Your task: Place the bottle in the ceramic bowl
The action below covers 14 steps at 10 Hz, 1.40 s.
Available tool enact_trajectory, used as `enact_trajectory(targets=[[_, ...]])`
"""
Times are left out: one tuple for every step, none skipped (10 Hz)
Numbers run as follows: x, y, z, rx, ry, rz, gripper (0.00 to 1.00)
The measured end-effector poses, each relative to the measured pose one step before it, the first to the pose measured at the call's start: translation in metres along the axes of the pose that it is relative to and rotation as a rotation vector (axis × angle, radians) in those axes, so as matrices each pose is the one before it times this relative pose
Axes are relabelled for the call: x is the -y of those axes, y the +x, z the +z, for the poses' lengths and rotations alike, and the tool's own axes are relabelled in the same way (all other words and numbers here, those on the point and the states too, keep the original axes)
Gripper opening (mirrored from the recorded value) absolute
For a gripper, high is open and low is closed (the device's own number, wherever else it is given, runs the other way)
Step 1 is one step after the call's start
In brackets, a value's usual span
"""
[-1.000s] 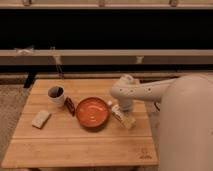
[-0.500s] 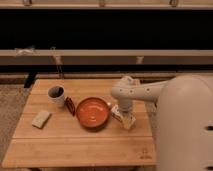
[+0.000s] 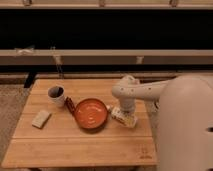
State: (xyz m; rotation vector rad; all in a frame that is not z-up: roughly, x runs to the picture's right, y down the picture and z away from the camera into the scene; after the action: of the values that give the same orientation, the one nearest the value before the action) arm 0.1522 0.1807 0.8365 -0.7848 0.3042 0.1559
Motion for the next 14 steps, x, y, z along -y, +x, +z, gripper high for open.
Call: enact_trajectory(targets=[[-0.00194, 0.0085, -0.00261, -0.01275, -0.00601, 0.02705, 0.0], [-0.00242, 0.0101, -0.00391, -0.01163, -0.00632, 0.02896, 0.0], [-0.00338, 0.02214, -0.0063, -0.0235, -0.00632, 0.05269, 0.0], [-0.002, 0.01281, -0.00598, -0.00825, -0.002, 0.03185, 0.0], [-0.0008, 0.01559, -0.00926, -0.00864, 0.00352, 0.03807, 0.0], [-0.00057, 0.00992, -0.00679, -0.00232, 0.00355, 0.02362, 0.0], [0.00078, 0.0063, -0.01002, 0.00539, 0.01581, 0.01245, 0.0], [0.00193, -0.00135, -0.00896, 0.01455, 0.01805, -0.00411, 0.0], [0.00272, -0.00625, -0.00795, 0.02663, 0.01794, -0.01969, 0.0], [0.0028, -0.01215, -0.00883, 0.03387, 0.01697, -0.03177, 0.0], [0.00229, -0.01421, -0.00568, 0.02924, 0.0113, -0.0274, 0.0], [0.00199, -0.02099, -0.00745, 0.03411, 0.01084, -0.04044, 0.0], [0.00333, -0.02394, -0.00871, 0.03606, 0.01377, -0.04783, 0.0], [0.00344, -0.01672, -0.00504, 0.02564, 0.01039, -0.0331, 0.0]])
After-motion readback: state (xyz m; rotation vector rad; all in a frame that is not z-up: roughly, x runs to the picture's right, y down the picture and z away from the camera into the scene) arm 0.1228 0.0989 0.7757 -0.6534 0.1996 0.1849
